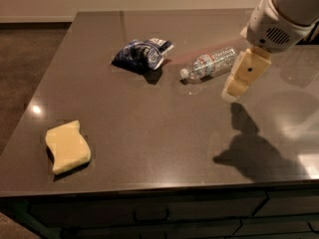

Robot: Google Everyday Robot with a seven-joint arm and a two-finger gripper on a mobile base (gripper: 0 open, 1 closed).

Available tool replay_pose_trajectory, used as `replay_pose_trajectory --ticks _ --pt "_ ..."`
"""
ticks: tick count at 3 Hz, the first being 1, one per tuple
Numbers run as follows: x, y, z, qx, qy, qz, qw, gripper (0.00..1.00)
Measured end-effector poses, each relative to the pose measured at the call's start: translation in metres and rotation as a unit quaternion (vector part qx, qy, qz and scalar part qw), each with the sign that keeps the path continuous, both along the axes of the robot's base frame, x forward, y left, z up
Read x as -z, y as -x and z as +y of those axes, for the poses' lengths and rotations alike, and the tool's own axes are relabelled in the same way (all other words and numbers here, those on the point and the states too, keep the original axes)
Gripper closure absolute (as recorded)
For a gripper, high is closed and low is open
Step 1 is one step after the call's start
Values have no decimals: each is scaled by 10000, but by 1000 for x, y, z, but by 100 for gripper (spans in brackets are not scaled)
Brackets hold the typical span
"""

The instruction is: Move blue chip bag near sponge

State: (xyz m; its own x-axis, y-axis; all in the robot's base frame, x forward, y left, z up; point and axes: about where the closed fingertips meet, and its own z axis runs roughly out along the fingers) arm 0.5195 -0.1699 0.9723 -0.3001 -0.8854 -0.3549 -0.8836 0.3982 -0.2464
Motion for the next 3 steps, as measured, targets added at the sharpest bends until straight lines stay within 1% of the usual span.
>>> replay_pose_trajectory --ticks 1,2,3 --pt "5 -34 35 63 -162 -166 9997 0" --pt "13 -66 64 99 -207 -238 9995 0" --pt "21 -96 95 52 -278 -197 9994 0"
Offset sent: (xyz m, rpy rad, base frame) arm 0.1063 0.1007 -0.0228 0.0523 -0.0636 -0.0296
